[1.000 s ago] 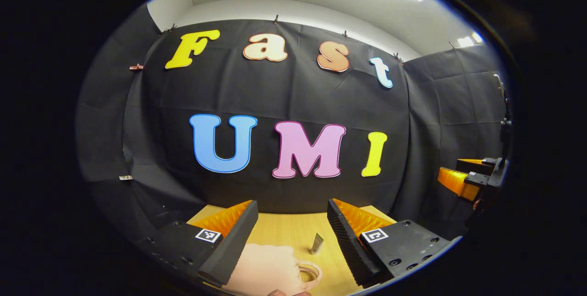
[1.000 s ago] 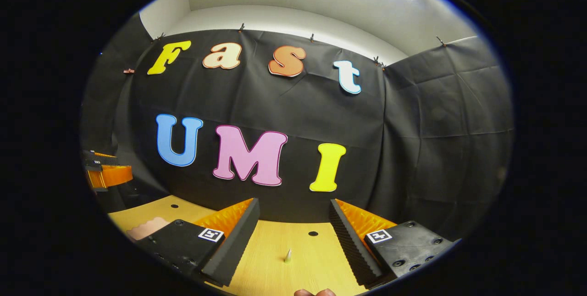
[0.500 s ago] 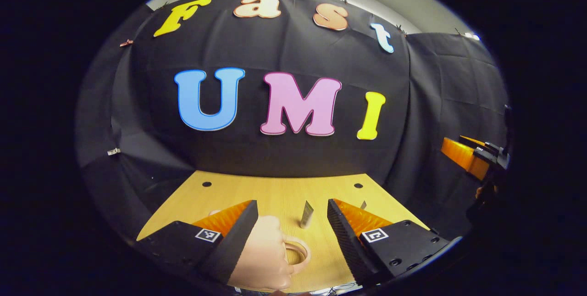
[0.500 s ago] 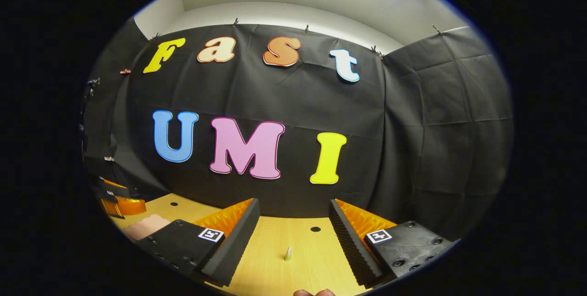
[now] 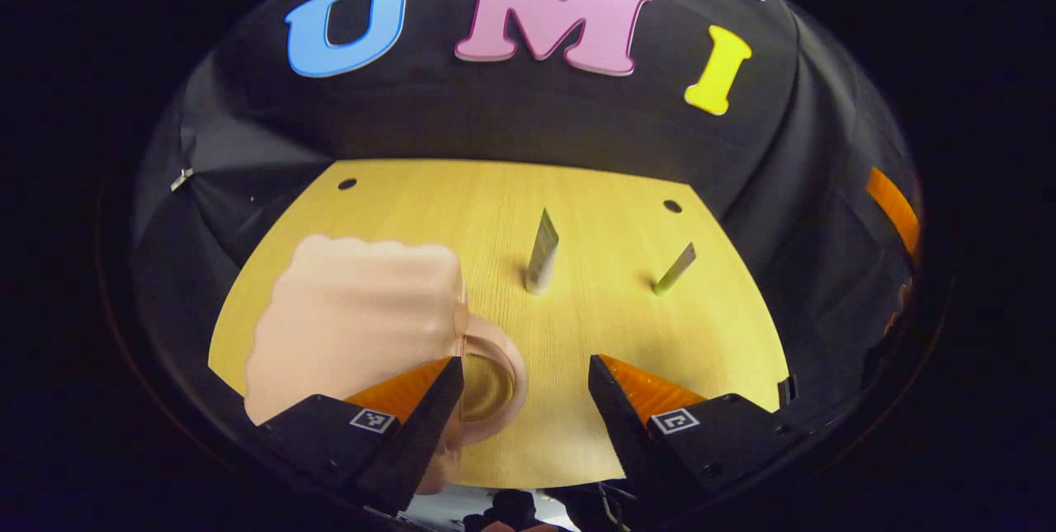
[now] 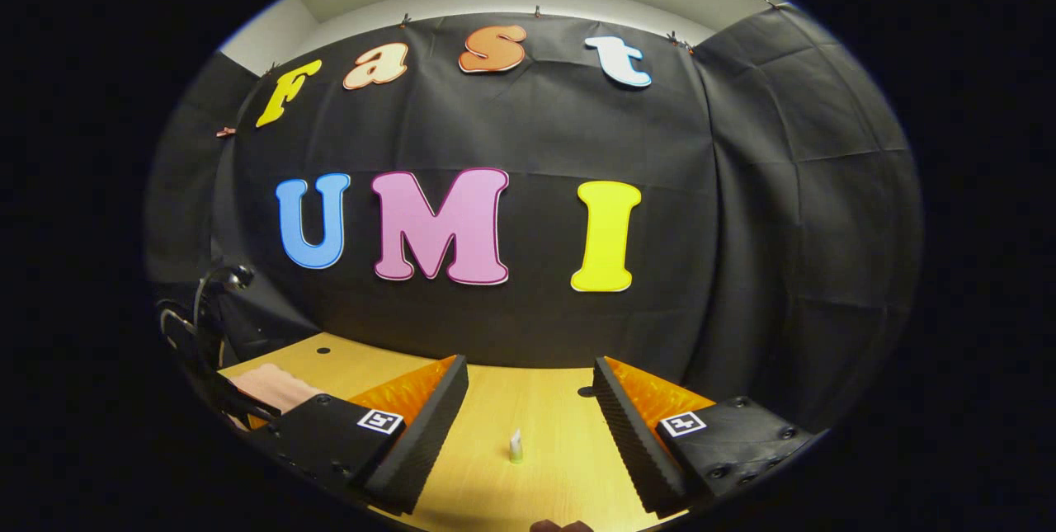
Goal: First open the suitcase, pack the skin care products into it, and then close the suitcase.
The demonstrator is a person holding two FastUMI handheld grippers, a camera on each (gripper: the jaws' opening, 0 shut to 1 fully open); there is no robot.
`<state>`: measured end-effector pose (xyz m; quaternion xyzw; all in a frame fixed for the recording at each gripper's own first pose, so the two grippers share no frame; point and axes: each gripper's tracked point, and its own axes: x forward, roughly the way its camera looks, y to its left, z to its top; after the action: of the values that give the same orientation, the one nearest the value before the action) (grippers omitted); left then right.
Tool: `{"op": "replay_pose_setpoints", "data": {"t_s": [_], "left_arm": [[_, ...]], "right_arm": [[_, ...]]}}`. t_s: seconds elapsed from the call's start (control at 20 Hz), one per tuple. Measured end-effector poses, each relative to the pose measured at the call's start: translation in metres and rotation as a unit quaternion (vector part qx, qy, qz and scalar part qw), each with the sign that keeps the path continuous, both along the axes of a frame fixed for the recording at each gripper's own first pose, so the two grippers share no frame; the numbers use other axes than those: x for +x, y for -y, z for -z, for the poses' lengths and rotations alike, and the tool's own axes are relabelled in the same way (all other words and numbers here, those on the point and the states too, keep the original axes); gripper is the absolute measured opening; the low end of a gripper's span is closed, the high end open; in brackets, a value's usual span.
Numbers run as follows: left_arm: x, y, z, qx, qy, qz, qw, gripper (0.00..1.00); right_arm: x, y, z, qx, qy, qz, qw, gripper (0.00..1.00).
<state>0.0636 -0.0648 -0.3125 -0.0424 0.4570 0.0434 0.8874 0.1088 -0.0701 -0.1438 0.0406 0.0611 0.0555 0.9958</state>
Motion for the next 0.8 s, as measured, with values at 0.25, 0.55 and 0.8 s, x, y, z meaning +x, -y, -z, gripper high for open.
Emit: {"op": "replay_pose_setpoints", "data": {"t_s": [0.25, 0.55, 0.8], "left_arm": [[0.009, 0.0, 0.067, 0.012, -0.101, -0.031, 0.994, 0.96], [0.021, -0.005, 0.101, 0.03, -0.141, -0.035, 0.989, 0.94], [0.026, 0.007, 0.117, 0.015, -0.162, 0.0, 0.987, 0.9]], "right_arm": [[0.025, 0.03, 0.036, 0.002, -0.038, -0.014, 0.999, 0.96], [0.03, 0.059, 0.057, -0.005, -0.057, -0.014, 0.998, 0.96], [0.025, 0.082, 0.07, -0.011, -0.069, -0.004, 0.998, 0.97]]}}
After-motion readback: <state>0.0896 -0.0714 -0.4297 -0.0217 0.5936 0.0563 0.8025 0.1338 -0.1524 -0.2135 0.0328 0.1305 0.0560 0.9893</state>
